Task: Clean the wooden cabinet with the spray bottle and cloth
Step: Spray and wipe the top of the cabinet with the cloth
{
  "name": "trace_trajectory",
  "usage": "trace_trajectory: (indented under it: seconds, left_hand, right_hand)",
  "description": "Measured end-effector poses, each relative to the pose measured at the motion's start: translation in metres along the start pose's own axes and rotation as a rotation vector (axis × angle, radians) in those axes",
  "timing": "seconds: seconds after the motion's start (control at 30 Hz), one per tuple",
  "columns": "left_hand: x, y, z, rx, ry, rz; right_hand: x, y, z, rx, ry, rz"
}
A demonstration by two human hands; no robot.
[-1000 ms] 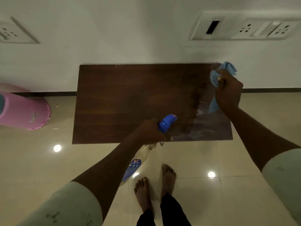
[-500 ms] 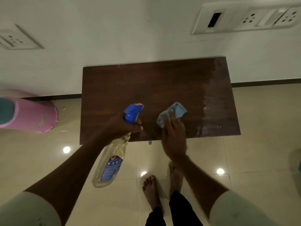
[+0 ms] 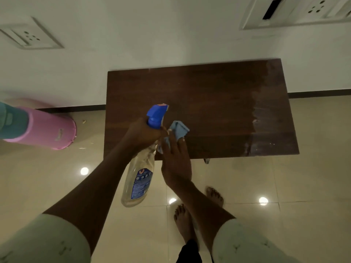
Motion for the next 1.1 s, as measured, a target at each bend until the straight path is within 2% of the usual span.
trace_trajectory:
  seconds: [0.07,0.13,0.27,0.37,0.43,0.53,0.63,0.67,0.8,0.93,0.97,1.0,1.1]
  left_hand:
    - [0.001,-0.006,0.003,0.027,-0.012,0.0]
    - [0.0,-0.012,0.005,-0.009,-0.015,-0.028]
    - [-0.003,-0.023,-0.003,-0.095,0.047,-0.069]
    - [-0.003,-0.038,-0.004,-0.102,0.097,-0.109]
    - [-0.001,-0.052,0.0,-0.089,0.091,-0.127]
    - [0.005,-0.074,0.008,-0.067,0.069,-0.144]
    - [0.016,-0.095,0.023,-0.077,0.078,-0.186]
    - [0.02,-0.102,0.027,-0.098,0.085,-0.208]
    - [0.031,-0.126,0.049,-0.142,0.092,-0.233]
    - [0.04,-0.138,0.065,-0.172,0.063,-0.213]
    - [0.043,-0.143,0.071,-0.165,0.061,-0.215]
    - [0.044,-0.147,0.075,-0.153,0.06,-0.216]
    - [0.051,-0.152,0.087,-0.129,0.049,-0.179]
  right_hand:
    - [0.002,-0.004,-0.005,-0.004,0.096,-0.04]
    - [-0.005,0.007,0.021,-0.108,0.146,-0.086]
    - [-0.04,0.078,0.142,-0.173,-0.106,0.016]
    - [-0.049,0.11,0.173,-0.148,-0.255,0.092]
    - [-0.041,0.099,0.145,-0.117,-0.194,0.106]
    - [-0.033,0.063,0.101,-0.083,0.02,-0.01]
    - [-0.038,0.072,0.124,-0.139,0.117,-0.081]
    - [-0.042,0.085,0.144,-0.156,0.088,-0.067]
    - [-0.069,0.149,0.249,-0.174,-0.22,0.092]
    - [-0.059,0.16,0.268,-0.078,-0.53,0.247]
    - [-0.051,0.153,0.254,-0.054,-0.506,0.254]
    - [-0.041,0.142,0.234,-0.047,-0.407,0.238]
    - [-0.015,0.106,0.184,-0.077,-0.101,0.041]
Point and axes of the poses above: each hand's wrist, its own x-axis towards the middle knuckle, its own y-axis out of the back of the hand, z = x × y, the point moved 7 cm from there along x, towards the middle knuckle, and after that the axes turned 9 degrees about -z, right-handed, at the moved point
